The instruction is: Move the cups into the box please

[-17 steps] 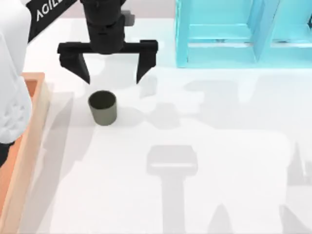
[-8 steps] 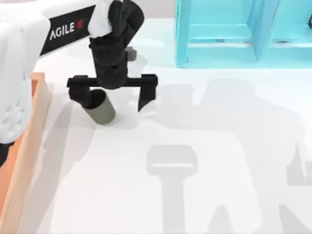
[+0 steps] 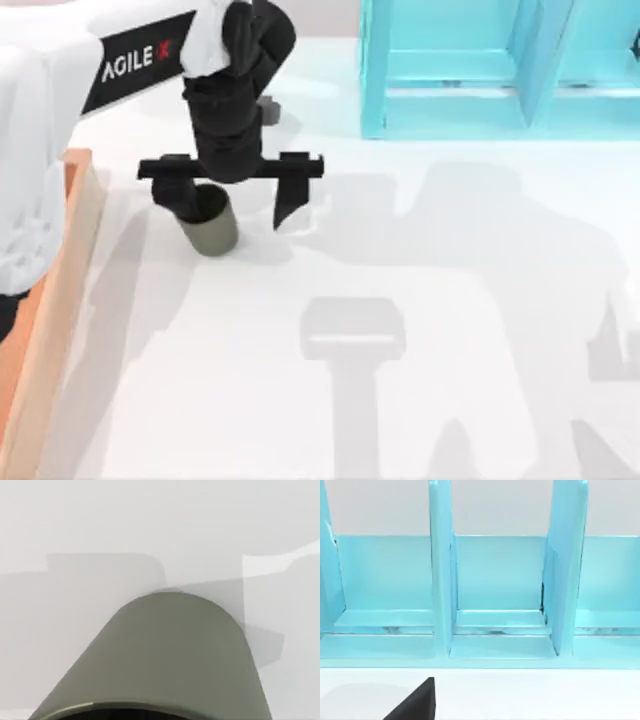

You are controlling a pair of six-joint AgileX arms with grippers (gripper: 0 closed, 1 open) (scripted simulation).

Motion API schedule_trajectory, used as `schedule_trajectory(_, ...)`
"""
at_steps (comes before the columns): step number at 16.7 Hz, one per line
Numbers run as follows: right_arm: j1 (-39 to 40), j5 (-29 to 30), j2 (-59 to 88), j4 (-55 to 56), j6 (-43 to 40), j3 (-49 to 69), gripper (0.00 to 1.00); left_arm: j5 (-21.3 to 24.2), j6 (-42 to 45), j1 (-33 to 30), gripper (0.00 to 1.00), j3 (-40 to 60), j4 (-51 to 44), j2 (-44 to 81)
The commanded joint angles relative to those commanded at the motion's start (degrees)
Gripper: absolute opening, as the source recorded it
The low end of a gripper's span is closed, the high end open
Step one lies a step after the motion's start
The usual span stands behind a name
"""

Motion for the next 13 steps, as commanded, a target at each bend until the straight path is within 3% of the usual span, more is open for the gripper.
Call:
schedule_trajectory(8, 0.0, 0.0, 0.0, 0.0, 0.0, 0.0, 1.00, 0.0, 0.0, 0.0, 0.02, 0.0, 0.0, 0.0)
schedule_trajectory(13, 0.0, 0.0, 0.0, 0.0, 0.0, 0.0, 1.00, 0.0, 0.0, 0.0, 0.00, 0.0, 0.0, 0.0)
